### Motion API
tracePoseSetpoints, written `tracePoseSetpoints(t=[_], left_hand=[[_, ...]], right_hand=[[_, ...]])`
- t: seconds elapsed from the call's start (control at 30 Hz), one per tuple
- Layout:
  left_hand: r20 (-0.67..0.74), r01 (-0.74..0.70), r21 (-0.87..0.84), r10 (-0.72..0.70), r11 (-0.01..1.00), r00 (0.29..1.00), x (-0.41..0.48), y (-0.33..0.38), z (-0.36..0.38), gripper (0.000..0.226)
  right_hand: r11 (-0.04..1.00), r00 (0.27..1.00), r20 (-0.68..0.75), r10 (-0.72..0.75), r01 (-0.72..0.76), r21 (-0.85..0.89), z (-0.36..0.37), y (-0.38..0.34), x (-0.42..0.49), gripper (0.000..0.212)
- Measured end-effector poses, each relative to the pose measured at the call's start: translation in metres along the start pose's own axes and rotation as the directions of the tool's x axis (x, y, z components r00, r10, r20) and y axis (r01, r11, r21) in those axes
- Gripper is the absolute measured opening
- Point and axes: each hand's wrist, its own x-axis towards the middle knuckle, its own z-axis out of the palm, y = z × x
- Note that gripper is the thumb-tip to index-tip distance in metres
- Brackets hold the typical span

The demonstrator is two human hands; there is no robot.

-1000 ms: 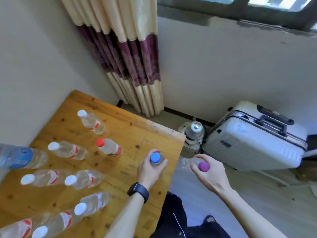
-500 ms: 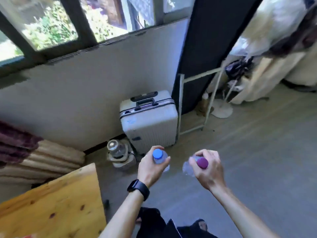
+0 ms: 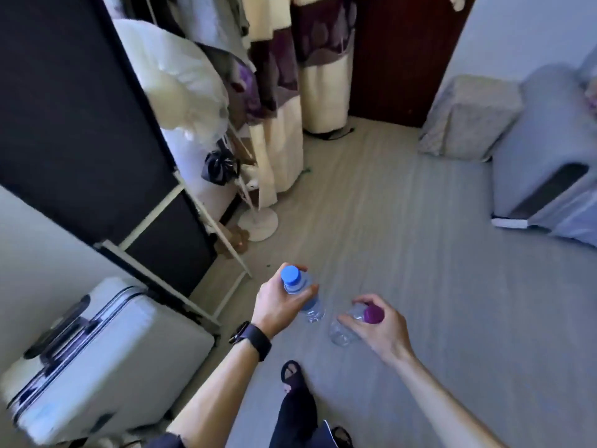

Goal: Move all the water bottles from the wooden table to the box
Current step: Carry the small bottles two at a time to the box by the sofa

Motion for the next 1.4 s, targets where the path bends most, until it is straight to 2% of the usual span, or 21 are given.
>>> tracePoseSetpoints(t=[0.13, 0.27, 0.4, 0.5, 0.73, 0.9, 1.2, 1.4], left_hand=[[0.13, -0.118, 0.079, 0.107, 0.99, 0.986, 0.062, 0.037, 0.03, 0.036], [0.268, -0.242, 0.137, 0.199, 0.961, 0.943, 0.127, 0.08, 0.052, 0.036], [0.356, -0.337, 0.141, 0.27, 0.931, 0.895, 0.192, 0.124, 0.069, 0.038], [0.407, -0.386, 0.132, 0.305, 0.913, 0.861, 0.234, 0.151, 0.083, 0.035], [0.452, -0.42, 0.13, 0.324, 0.898, 0.831, 0.323, 0.205, 0.128, 0.031], [0.479, -0.436, 0.151, 0.32, 0.887, 0.817, 0.394, 0.252, 0.177, 0.031], [0.438, -0.427, 0.179, 0.317, 0.886, 0.841, 0.518, 0.374, 0.264, 0.033], [0.443, -0.402, 0.161, 0.298, 0.902, 0.846, 0.599, 0.429, 0.326, 0.033]], right_hand=[[1.0, 0.996, -0.084, 0.007, -0.009, -0.022, -0.033, -0.009, 0.05, 0.031], [0.996, 0.991, -0.134, -0.025, 0.013, -0.089, -0.07, -0.035, 0.102, 0.031], [0.985, 0.963, -0.248, -0.103, 0.064, -0.16, -0.115, -0.062, 0.149, 0.035], [0.986, 0.944, -0.317, -0.091, 0.042, -0.159, -0.146, -0.073, 0.177, 0.036], [0.991, 0.901, -0.426, -0.083, 0.031, -0.129, -0.209, -0.076, 0.251, 0.033], [0.995, 0.9, -0.43, -0.071, 0.034, -0.093, -0.258, -0.064, 0.332, 0.033], [0.997, 0.911, -0.408, -0.052, 0.025, -0.071, -0.371, -0.071, 0.492, 0.034], [0.999, 0.916, -0.401, -0.03, 0.02, -0.029, -0.433, -0.074, 0.59, 0.033]])
